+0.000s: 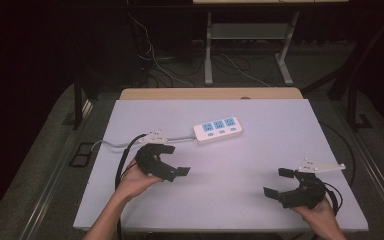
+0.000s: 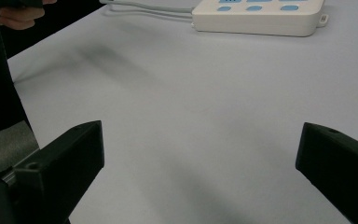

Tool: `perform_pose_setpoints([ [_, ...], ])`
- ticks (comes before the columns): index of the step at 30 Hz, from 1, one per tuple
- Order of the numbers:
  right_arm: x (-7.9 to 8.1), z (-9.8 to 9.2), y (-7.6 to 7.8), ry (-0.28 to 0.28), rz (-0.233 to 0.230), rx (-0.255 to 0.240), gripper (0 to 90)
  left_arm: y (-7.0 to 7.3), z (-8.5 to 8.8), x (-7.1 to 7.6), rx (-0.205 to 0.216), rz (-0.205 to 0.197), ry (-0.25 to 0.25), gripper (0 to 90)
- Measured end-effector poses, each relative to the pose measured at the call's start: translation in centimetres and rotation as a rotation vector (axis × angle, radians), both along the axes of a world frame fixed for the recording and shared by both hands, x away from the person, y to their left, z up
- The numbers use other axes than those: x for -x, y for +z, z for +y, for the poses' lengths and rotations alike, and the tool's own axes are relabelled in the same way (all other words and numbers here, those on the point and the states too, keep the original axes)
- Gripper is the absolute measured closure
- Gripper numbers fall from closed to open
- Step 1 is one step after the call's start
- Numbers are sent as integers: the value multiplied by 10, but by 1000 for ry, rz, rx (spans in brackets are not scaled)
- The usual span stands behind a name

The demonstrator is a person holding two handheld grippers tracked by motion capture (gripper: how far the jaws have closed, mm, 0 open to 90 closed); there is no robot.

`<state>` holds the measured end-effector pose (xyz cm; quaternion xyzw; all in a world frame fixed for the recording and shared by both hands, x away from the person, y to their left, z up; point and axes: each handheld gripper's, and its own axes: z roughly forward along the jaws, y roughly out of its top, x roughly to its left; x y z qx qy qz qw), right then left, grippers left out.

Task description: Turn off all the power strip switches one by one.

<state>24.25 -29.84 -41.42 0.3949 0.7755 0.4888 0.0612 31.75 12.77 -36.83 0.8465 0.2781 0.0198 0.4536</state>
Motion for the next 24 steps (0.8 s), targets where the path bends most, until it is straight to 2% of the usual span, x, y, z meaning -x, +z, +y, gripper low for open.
perform_pose_setpoints([
  [6, 0, 0, 0, 0, 0, 5, 9, 6, -4, -9, -24, 10, -17, 18],
  [24, 0, 0, -1, 2, 1, 10, 9, 24, -13, -34, -38, 8, -35, 35],
])
